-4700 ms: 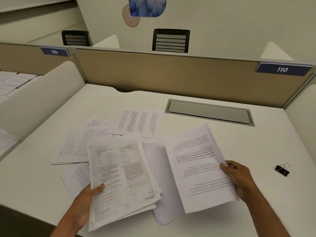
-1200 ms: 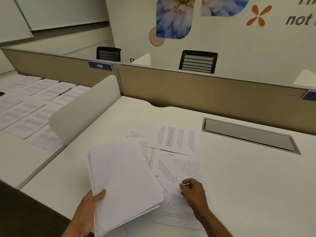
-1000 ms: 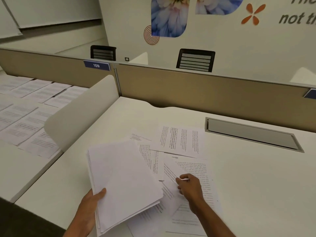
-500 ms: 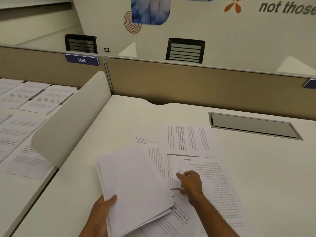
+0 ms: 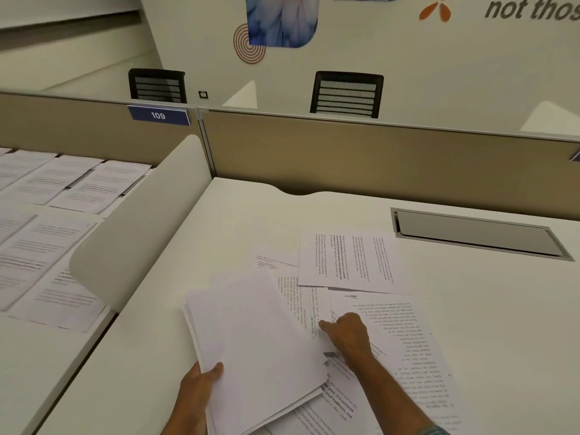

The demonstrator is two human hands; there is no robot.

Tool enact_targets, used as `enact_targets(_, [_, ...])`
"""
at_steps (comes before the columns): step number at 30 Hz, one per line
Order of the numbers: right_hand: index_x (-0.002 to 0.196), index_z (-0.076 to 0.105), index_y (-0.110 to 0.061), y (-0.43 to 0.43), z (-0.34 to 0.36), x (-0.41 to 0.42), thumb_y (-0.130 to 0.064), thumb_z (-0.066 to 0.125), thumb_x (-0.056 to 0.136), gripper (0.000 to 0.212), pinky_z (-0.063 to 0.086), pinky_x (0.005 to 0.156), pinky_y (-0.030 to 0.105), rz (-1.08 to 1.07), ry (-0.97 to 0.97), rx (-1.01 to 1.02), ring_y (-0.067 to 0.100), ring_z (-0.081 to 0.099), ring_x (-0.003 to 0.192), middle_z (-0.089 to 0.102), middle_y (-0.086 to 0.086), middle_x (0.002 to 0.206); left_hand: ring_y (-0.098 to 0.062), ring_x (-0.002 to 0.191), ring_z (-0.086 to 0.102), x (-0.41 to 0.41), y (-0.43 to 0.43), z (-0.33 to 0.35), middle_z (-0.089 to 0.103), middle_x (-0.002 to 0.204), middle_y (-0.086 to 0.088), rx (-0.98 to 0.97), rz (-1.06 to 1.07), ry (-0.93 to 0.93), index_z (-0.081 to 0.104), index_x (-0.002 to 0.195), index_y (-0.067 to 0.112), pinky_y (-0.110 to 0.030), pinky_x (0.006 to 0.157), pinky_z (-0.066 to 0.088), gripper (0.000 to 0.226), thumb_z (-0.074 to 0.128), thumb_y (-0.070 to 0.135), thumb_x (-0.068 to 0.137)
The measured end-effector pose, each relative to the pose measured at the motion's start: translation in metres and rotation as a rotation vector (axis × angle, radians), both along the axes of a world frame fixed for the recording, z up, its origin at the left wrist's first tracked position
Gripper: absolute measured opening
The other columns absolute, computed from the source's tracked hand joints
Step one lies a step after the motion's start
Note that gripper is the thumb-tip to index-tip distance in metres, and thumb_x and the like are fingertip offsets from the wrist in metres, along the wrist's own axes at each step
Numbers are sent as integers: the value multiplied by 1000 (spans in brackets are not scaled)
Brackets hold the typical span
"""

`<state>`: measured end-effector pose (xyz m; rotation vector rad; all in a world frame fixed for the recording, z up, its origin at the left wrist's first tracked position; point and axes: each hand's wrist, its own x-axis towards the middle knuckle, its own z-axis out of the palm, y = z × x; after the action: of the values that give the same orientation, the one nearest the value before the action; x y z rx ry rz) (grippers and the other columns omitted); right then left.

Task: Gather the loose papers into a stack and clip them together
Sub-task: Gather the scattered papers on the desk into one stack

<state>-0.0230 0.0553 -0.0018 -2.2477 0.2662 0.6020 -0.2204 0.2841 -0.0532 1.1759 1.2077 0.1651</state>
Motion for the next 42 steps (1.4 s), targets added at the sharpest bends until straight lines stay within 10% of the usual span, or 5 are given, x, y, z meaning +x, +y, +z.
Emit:
enact_targets(8, [59,43,-19,5,-1,1,-30,81,84,46,35,44,20,24,2,38,9,47,47,49,-6,56,-43,119,62,1,-1,2,65,133,-25,4,17,5,59,134,-4,-52,109,46,41,67,2,94])
enact_targets(15, [95,71,-5,8,6,1,-12,65,95,9,61,77,37,126,19,258,26,75,88,75,7,93,-37,111,63,-5,-2,7,66,131,-22,-44,17,-36,59,134,-2,-50,108,45,41,67,1,94])
enact_targets(31, [107,70,-12,-128,14,-27,-5,65,97,13,51,49,26,-444,317,618,27,65,84,75,11,102,-44,140,44,-87,58,41,48,154,-20,-82,144,-59,42,151,7,-57,120,29,52,56,10,102])
enact_targets(42, [110,68,2,-127,31,-73,3,70,91,18,37,38,21,-396,377,668,22,50,48,72,21,87,-49,130,53,-9,-50,48,56,142,-31,-109,21,-189,50,143,-6,-58,115,37,46,58,-2,98])
